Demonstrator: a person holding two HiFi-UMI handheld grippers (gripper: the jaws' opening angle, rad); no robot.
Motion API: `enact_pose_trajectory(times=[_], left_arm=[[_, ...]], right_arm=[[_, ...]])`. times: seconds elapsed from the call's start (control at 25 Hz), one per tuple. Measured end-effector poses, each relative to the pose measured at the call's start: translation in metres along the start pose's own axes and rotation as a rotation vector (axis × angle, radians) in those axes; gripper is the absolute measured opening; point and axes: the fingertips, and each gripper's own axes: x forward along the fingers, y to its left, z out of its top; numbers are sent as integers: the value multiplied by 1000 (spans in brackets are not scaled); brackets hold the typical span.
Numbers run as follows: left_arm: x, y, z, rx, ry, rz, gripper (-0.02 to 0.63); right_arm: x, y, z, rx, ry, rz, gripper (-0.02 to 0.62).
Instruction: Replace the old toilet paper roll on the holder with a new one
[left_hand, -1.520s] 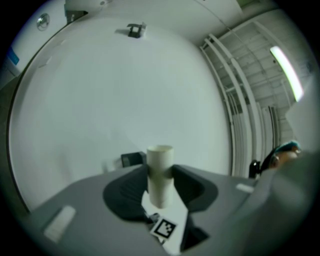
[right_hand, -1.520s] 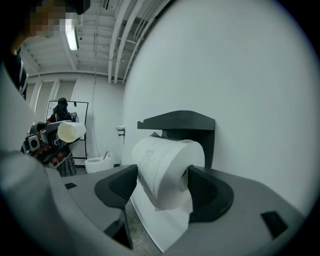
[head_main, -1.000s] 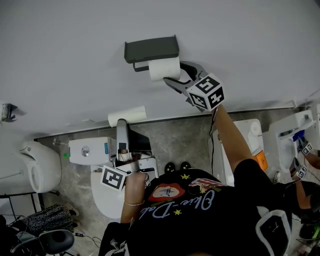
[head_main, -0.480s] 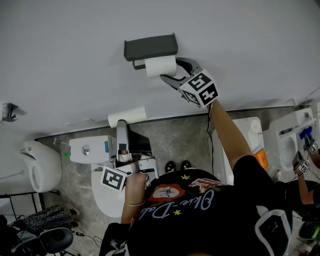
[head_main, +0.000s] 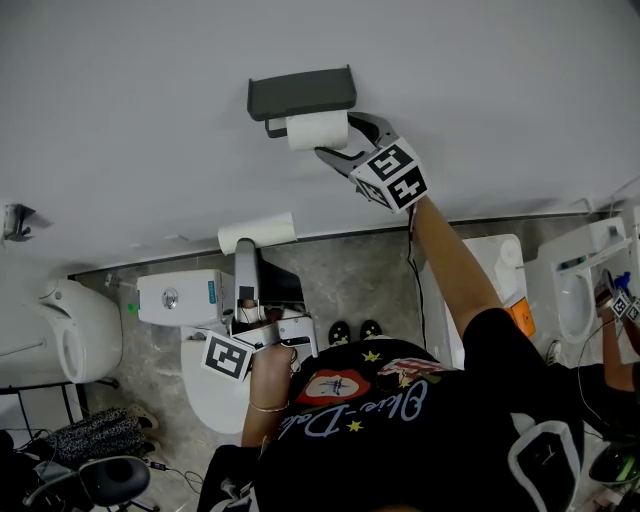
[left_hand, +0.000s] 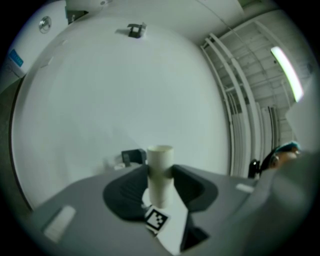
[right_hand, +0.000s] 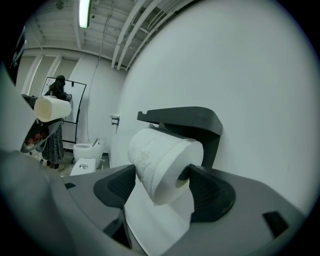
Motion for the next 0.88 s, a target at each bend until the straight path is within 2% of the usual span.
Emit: enact_pose_trajectory(times=[0.28, 0.6, 0.76, 0.88], left_arm=[[-2, 3, 1, 2, 2, 13, 147], [-6, 8, 1, -2, -2, 32, 147], [-9, 5, 5, 3, -6, 25, 147], [-9, 5, 4, -1, -6, 24, 147]], right_arm=[[3, 0, 3, 46, -108, 38, 331], [6, 4, 3, -32, -126, -61, 350], [-1, 9, 12, -87, -146, -75, 351], [-7, 10, 17, -76, -171, -79, 351]])
